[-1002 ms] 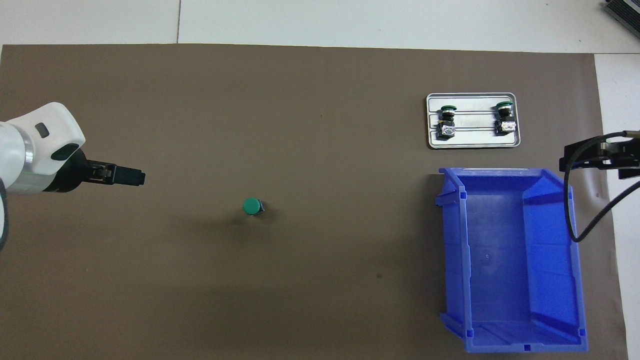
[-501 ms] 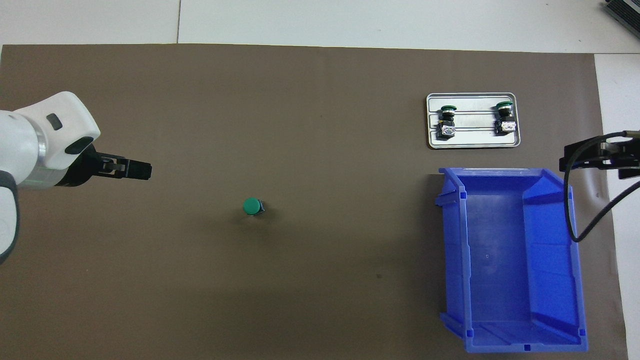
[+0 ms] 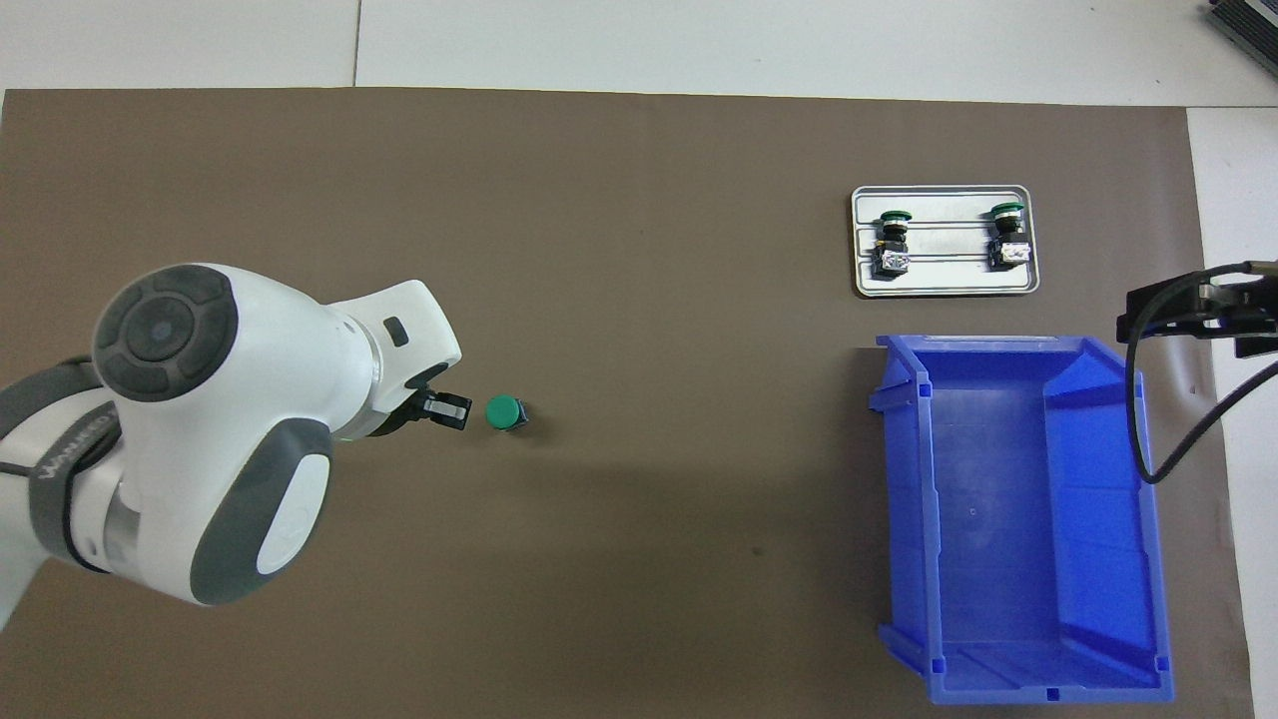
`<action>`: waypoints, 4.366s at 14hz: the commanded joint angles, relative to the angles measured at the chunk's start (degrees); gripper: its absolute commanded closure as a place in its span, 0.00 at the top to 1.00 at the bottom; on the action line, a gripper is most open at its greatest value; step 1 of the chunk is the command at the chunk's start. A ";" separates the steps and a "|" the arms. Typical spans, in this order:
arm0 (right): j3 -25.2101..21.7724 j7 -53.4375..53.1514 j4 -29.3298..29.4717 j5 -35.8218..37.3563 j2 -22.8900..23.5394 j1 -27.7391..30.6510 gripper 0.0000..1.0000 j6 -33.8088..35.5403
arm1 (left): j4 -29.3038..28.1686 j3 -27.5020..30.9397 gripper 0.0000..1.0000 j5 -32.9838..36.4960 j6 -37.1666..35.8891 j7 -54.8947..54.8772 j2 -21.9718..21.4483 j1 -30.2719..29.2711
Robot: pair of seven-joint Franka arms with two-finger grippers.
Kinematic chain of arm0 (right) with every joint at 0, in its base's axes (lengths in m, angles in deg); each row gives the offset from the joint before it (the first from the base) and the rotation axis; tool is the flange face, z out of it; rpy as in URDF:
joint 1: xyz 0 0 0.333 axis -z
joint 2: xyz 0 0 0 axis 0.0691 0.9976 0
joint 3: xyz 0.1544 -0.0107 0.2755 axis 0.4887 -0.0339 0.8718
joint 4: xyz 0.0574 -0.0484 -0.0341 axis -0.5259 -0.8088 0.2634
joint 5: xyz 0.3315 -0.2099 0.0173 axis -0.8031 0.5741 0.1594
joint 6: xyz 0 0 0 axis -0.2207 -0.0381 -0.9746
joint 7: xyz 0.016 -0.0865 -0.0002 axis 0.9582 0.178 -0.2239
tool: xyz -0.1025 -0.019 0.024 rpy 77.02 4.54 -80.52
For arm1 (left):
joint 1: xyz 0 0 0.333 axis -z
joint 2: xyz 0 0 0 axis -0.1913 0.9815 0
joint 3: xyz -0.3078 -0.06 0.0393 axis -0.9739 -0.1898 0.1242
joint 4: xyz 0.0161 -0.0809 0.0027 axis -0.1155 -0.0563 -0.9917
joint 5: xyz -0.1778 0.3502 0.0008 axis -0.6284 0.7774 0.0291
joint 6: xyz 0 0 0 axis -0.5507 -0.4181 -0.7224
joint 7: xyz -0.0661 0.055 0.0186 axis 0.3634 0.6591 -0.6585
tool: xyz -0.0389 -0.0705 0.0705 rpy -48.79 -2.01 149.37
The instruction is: Place and press button with both arms
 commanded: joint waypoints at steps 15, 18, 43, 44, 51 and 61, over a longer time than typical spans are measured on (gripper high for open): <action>0.04 -0.52 -1.36 -1.12 -1.26 0.23 1.00 0.08 | -1.97 0.74 0.00 3.43 13.67 2.83 9.83 4.95; 0.04 -0.52 -1.28 -1.12 -1.26 0.23 1.00 0.08 | -2.15 0.74 0.00 3.52 13.76 2.92 10.27 5.21; 0.04 -0.60 -1.28 -1.03 -1.35 0.23 1.00 -0.01 | 2.86 1.79 0.42 5.63 1.54 2.40 6.15 1.89; 0.04 -0.43 -1.36 -1.12 -1.35 0.23 1.00 0.08 | 2.86 1.79 0.78 5.63 1.02 2.22 5.79 0.83; 0.04 -0.34 -1.28 -1.12 -1.26 0.41 1.00 -0.10 | 8.46 1.97 1.00 5.37 -6.61 -6.03 2.62 -11.38; 1.45 -11.29 0.30 -6.02 3.65 -11.53 1.00 -8.26 | 33.42 2.14 1.00 5.01 -29.28 -9.65 7.18 -19.39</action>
